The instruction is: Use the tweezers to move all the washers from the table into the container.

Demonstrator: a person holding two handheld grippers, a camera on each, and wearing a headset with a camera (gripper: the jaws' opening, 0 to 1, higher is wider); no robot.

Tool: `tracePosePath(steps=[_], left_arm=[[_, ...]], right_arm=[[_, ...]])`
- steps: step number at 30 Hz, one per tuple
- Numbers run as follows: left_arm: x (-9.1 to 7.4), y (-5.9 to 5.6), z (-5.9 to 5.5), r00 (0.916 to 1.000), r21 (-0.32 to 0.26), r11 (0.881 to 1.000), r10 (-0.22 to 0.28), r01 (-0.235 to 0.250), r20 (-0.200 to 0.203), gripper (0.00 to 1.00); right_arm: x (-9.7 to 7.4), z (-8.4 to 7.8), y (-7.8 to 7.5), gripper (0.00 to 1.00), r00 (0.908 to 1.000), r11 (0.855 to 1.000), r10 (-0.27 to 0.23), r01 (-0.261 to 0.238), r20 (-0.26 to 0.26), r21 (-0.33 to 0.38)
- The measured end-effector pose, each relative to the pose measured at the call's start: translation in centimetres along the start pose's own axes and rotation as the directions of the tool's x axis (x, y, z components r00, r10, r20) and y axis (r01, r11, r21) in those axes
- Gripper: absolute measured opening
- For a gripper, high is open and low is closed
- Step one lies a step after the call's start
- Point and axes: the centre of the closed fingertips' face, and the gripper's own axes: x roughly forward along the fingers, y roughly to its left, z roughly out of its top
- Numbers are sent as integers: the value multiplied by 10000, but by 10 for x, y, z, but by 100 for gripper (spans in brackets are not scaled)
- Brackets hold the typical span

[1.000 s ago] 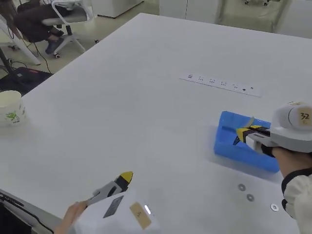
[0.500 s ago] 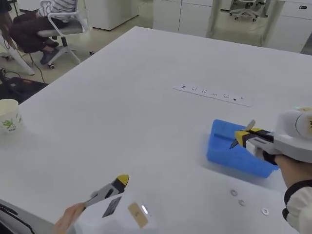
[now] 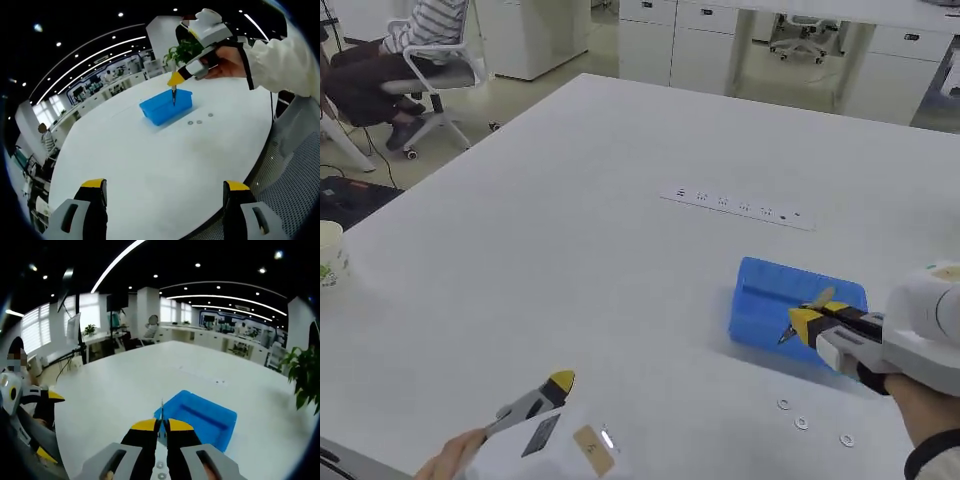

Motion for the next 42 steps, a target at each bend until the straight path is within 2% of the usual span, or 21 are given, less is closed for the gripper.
tracePosePath(steps=[4, 22, 34, 42], left_arm=[[0, 1, 0, 10000, -28, 10000, 13, -13, -3, 99], [1, 0, -1, 9999, -37, 10000, -16, 15, -103, 99], [1, 0, -3, 9999, -63, 10000, 0, -1, -166, 99], [1, 0, -4, 9997, -37, 10000, -29, 28, -235, 94]], right_arm=[[0, -13, 1, 3, 9997, 9994, 53, -46, -222, 337], [2, -51, -5, 3, 9944, 9983, -87, 147, -1052, 568], [5, -64, -5, 3, 9908, 9985, -155, 225, -1346, 509], [4, -63, -4, 3, 9928, 9995, -289, 304, -1160, 112]])
